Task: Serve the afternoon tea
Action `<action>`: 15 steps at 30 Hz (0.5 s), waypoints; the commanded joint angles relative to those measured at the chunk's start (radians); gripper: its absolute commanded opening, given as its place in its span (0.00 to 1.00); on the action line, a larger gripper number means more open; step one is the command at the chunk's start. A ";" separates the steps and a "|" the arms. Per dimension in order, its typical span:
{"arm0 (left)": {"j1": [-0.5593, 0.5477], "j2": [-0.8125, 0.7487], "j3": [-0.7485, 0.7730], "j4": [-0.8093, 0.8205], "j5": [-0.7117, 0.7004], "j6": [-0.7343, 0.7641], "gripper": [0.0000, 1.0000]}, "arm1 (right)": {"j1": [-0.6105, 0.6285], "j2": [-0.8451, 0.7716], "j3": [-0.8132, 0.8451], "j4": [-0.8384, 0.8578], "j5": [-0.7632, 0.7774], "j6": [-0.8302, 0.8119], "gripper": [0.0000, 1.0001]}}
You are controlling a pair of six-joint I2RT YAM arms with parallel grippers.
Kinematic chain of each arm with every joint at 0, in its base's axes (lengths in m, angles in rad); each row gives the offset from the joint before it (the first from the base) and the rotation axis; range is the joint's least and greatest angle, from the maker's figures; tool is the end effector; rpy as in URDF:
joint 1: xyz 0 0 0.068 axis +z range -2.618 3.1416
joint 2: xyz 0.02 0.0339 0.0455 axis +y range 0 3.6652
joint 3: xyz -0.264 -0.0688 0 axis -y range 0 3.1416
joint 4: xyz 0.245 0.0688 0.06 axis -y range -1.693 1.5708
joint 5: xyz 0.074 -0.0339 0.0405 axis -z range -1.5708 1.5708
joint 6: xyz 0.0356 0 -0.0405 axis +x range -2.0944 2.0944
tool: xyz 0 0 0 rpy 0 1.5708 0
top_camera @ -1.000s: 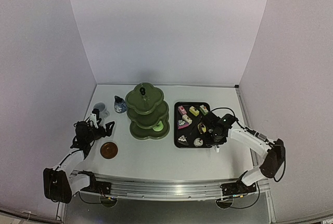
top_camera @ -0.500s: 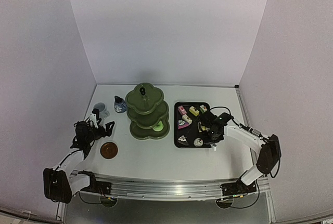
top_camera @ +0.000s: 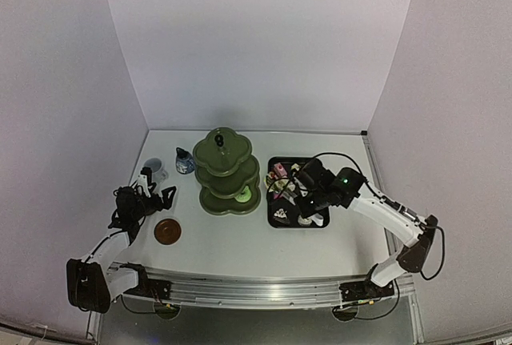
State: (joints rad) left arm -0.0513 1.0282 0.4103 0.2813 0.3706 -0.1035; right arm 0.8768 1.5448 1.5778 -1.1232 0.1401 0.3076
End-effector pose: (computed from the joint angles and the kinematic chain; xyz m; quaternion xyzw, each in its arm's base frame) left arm 0.2184 -0.0241 0.2112 0.0857 0.8041 -0.1938 0.5554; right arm 0.1999 0.2325 0.3486 -0.2560 0.9346 0.0761 0.2349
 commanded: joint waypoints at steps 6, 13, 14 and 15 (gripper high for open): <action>0.004 -0.022 0.031 0.029 -0.013 -0.059 1.00 | 0.083 0.188 0.146 -0.068 -0.367 -0.080 0.00; 0.005 -0.034 0.014 0.039 -0.017 -0.061 1.00 | 0.149 0.406 0.369 -0.033 -0.243 -0.195 0.00; 0.005 -0.037 0.012 0.038 -0.018 -0.060 1.00 | 0.153 0.436 0.399 -0.028 -0.233 -0.211 0.00; 0.005 -0.042 0.011 0.036 -0.020 -0.058 1.00 | 0.156 0.465 0.427 -0.023 -0.219 -0.226 0.00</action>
State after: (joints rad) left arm -0.0513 1.0190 0.4103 0.2810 0.3629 -0.1575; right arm 1.0083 1.9115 1.8824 -1.1845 -0.1291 0.1752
